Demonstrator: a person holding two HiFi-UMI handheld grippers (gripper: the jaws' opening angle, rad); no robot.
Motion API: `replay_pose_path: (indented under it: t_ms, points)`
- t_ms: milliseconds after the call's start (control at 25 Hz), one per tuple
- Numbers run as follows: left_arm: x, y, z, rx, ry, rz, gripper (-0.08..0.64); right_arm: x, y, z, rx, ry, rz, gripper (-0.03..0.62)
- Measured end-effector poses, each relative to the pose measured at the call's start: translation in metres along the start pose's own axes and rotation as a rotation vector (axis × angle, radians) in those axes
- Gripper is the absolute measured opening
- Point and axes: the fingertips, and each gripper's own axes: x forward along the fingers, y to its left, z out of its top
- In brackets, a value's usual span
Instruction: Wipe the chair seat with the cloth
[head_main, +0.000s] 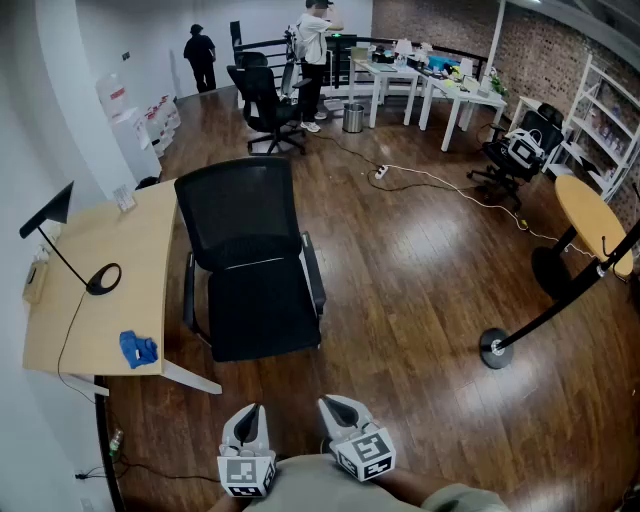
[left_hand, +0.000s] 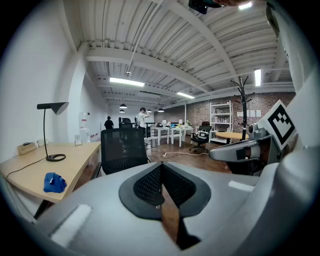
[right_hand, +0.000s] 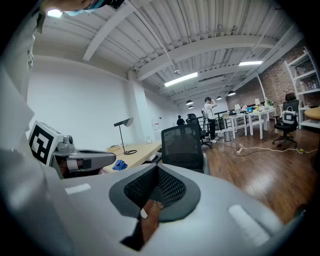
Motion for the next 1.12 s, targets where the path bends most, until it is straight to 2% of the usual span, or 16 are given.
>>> replay_pose_path:
  t_ms: [240,440,640,840,1000,1120]
  points:
    - [0.007,0.007,-0.004,-0.029,0.009,0.05,0.005,0.012,-0.008,-0.001,-0.002,0.018,0.027,0.0]
    - [0.024,0.031,-0.012,-0.054,0.005,0.052,0.005,0.04,-0.01,-0.001,-0.011,0.036,0.023,0.0]
    - [0.049,0.083,-0.01,-0.09,0.003,0.02,0.005,0.092,-0.003,0.009,-0.02,0.058,-0.022,0.0]
    - [0.074,0.154,0.004,-0.102,-0.012,0.0,0.005,0.159,0.018,0.036,-0.07,0.061,-0.04,0.0]
    - [0.081,0.211,0.015,-0.113,-0.038,-0.005,0.005,0.214,0.043,0.059,-0.123,0.06,-0.036,0.0]
    - [0.08,0.254,0.015,-0.131,-0.05,0.028,0.005,0.254,0.065,0.071,-0.172,0.066,0.002,0.0]
